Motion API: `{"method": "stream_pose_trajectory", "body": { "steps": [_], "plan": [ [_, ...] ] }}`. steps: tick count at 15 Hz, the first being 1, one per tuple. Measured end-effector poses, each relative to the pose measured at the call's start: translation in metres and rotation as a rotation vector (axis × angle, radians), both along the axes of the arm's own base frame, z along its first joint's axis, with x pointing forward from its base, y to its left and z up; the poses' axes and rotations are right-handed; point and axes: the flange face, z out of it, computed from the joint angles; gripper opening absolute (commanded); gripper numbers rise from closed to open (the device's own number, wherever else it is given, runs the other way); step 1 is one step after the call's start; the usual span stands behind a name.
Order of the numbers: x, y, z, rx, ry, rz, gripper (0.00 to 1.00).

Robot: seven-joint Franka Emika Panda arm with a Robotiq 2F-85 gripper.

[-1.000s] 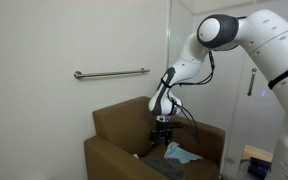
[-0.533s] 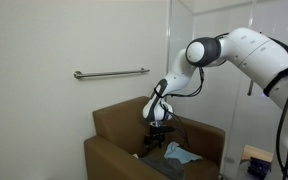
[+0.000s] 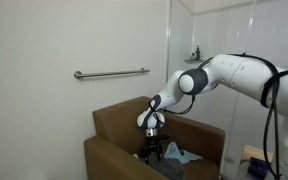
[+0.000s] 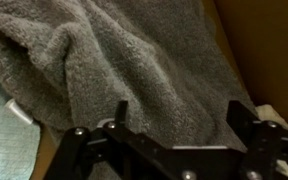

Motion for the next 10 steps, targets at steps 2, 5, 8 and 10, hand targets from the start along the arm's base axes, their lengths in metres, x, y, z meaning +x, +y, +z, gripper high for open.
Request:
{"method": "stream_pose_trajectory", "body": {
  "steps": [2,5,8,10],
  "plan": [
    [-0.004,0.002,-0.024,0.023,0.067,-0.001,1.00],
    [-0.008,0.003,-0.052,0.048,0.143,0.006,0.75],
    [-0.006,0.001,-0.060,0.053,0.161,0.012,0.60],
    [-0.003,0.000,-0.056,0.047,0.154,0.016,0.47]
  ]
}}
